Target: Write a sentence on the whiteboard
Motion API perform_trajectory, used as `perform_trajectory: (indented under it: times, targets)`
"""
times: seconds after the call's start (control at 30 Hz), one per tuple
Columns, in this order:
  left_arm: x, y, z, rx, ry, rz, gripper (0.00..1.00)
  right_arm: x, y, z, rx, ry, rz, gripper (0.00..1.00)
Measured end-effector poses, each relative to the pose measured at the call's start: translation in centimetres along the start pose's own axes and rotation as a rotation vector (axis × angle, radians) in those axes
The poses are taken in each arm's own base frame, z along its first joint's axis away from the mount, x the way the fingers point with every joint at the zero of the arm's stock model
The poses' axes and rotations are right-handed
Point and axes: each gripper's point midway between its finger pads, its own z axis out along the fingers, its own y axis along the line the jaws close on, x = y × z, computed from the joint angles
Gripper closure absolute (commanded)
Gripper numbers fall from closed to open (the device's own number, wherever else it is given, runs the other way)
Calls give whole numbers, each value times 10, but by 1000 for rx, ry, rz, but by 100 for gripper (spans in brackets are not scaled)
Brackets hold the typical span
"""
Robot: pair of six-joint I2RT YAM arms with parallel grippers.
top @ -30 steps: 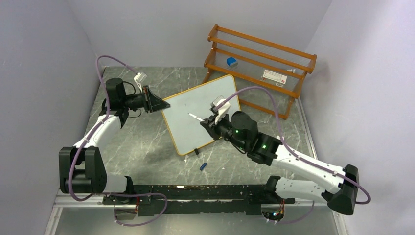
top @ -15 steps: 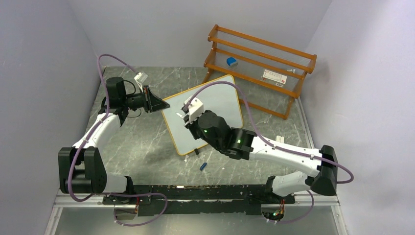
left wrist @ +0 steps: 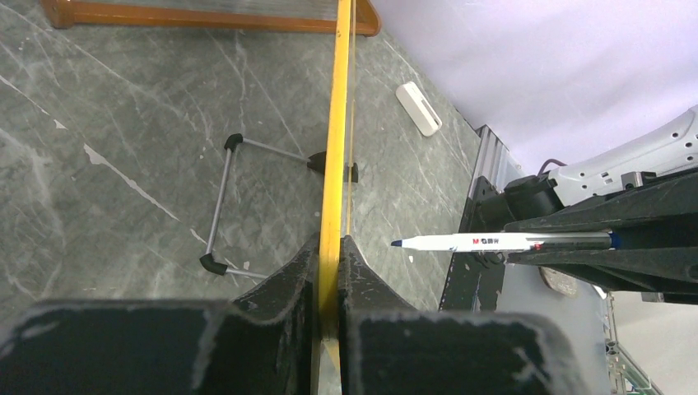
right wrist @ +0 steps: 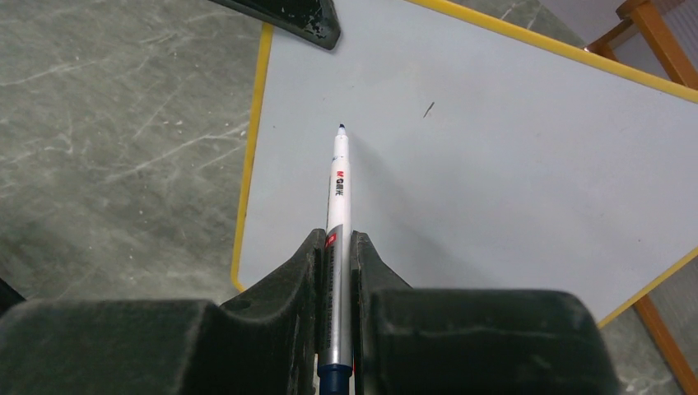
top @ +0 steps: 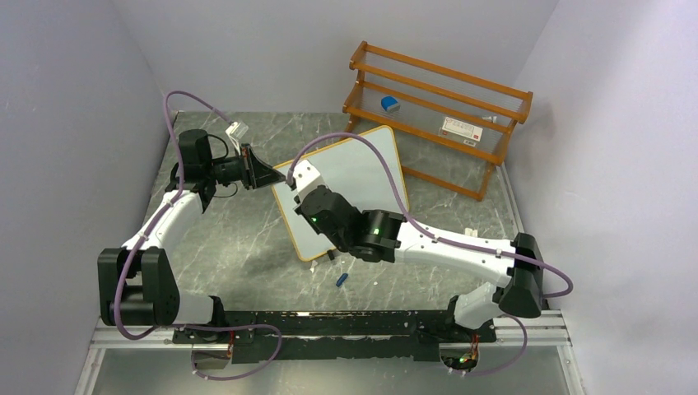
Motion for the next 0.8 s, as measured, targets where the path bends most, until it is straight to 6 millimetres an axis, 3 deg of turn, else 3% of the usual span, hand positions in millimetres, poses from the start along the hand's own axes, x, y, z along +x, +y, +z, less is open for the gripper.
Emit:
perform_trajectory:
  times: [0.17,0.8]
  targets:
    - [0,0,0,1,0,0,95,4,2,2,19,14,-14,100]
    - [0,-1,0,1,0,-4,95,-11,5,17,61,4,-8,100]
